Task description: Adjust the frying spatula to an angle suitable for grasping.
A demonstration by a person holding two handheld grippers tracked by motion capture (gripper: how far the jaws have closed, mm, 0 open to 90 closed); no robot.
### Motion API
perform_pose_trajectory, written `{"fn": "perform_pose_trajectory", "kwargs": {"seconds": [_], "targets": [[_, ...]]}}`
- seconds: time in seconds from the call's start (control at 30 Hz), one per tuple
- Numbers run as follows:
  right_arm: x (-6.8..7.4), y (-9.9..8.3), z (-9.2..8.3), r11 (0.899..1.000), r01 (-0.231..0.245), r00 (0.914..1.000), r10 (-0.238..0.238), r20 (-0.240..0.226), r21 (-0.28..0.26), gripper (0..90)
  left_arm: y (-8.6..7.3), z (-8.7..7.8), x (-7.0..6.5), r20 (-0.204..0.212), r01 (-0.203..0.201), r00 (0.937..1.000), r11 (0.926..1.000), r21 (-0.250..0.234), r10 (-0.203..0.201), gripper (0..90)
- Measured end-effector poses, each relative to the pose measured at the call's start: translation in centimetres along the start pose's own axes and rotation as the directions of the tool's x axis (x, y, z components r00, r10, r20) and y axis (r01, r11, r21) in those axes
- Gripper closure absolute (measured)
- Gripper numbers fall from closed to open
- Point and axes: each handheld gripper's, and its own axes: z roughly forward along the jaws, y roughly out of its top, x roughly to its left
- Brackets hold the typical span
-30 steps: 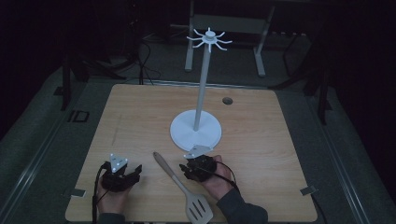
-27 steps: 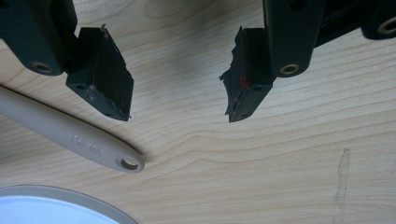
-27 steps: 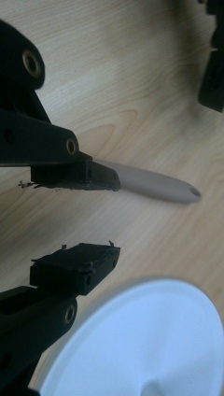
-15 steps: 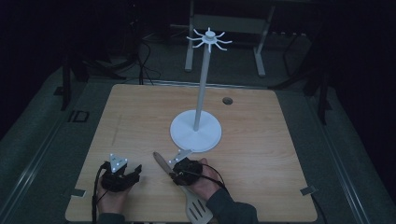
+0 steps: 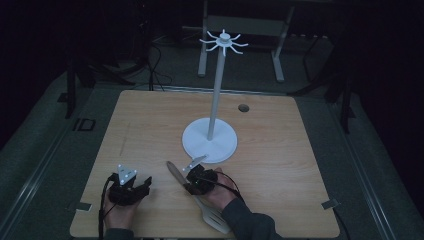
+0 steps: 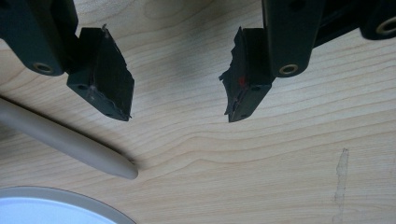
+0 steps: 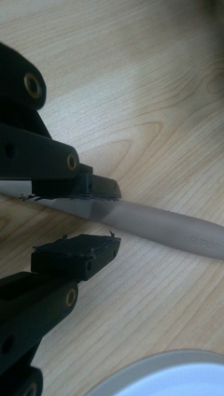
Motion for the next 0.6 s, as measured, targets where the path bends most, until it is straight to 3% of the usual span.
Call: {"fn": "perform_pose_trajectory", "kwargs": {"seconds": [0.2, 0.47, 0.6], "targets": [[0.3, 0.3, 0.6, 1.000, -0.006, 0.9996, 0.007, -0.026, 0.025, 68.9, 0.0, 0.0, 0.0, 0.000, -0.001, 1.0000, 1.0000, 0.000, 0.001, 41.8], [0.9, 0.8, 1.6, 0.998, 0.013, 0.9999, -0.013, -0.001, 0.060, 68.1, 0.0, 0.0, 0.1, 0.001, 0.001, 1.0000, 1.0000, 0.000, -0.001, 41.8], [1.5, 1.4, 1.7, 0.989, 0.082, 0.9958, -0.086, 0.031, 0.120, 68.4, 0.0, 0.0, 0.0, 0.002, -0.005, 1.0000, 1.0000, 0.003, 0.005, 41.8]]}}
